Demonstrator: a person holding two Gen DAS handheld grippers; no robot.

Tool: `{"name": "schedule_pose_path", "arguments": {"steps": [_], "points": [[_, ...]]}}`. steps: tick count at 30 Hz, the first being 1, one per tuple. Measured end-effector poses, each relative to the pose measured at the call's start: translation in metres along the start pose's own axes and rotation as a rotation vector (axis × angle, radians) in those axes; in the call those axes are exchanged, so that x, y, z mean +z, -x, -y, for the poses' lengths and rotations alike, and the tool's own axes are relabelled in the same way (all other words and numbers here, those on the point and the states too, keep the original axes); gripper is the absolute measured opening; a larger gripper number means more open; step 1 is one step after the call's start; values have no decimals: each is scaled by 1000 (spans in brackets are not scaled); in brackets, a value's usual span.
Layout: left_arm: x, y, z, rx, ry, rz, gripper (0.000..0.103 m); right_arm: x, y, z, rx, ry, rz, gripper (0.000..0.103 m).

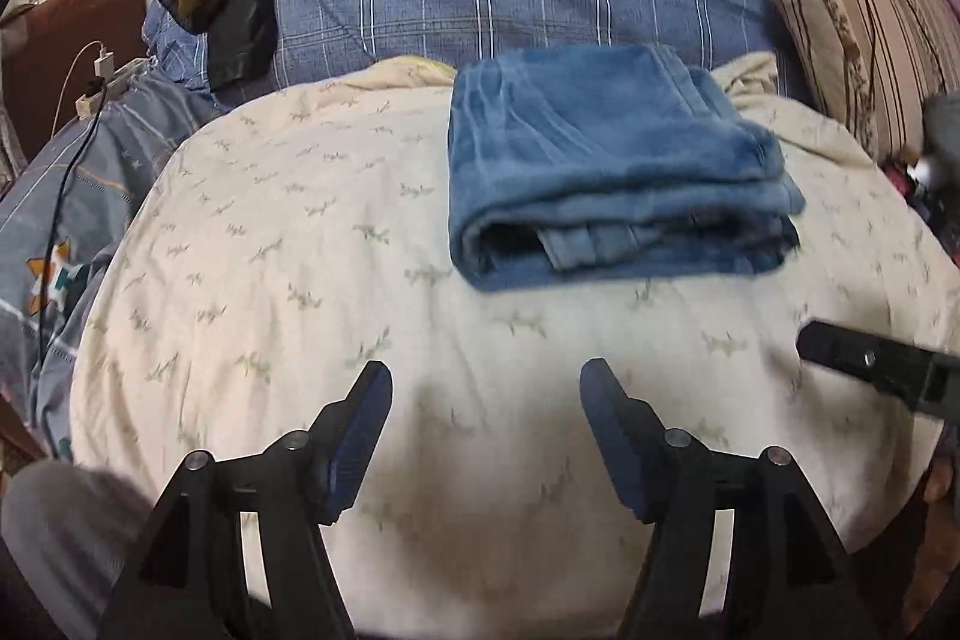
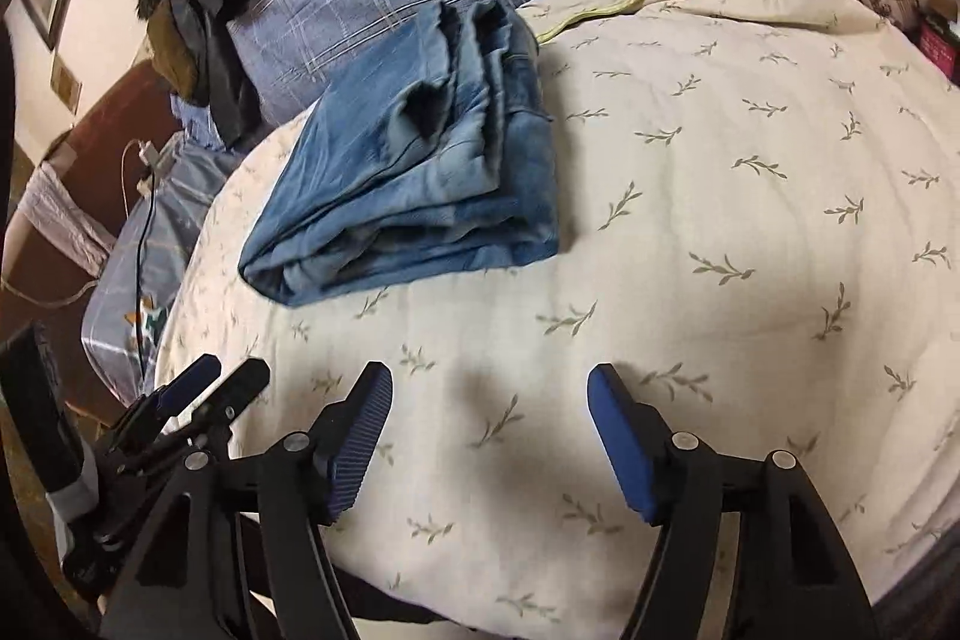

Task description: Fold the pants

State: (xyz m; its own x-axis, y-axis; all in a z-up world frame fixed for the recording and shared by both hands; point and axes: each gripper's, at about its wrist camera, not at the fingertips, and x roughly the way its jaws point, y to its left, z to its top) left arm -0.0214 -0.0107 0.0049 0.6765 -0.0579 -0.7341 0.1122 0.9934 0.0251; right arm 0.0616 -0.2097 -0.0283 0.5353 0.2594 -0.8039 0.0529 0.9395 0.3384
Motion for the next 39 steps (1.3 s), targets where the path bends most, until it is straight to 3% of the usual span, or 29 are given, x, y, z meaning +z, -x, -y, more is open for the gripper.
{"name": "schedule_pose_path", "arguments": {"steps": [4,8,17,39], "points": [[-2,26,4,70,-25,12,66,4,19,-17,-47,37,13,69],[4,59,-9,16,33,36,68,4,40,-39,-125,68,24,69],[9,116,-29,-36,55,80,72,1,79,-75,-160,116,91,69],[11,113,-33,-18,29,78,73,4,89,-77,-163,106,125,69]]}}
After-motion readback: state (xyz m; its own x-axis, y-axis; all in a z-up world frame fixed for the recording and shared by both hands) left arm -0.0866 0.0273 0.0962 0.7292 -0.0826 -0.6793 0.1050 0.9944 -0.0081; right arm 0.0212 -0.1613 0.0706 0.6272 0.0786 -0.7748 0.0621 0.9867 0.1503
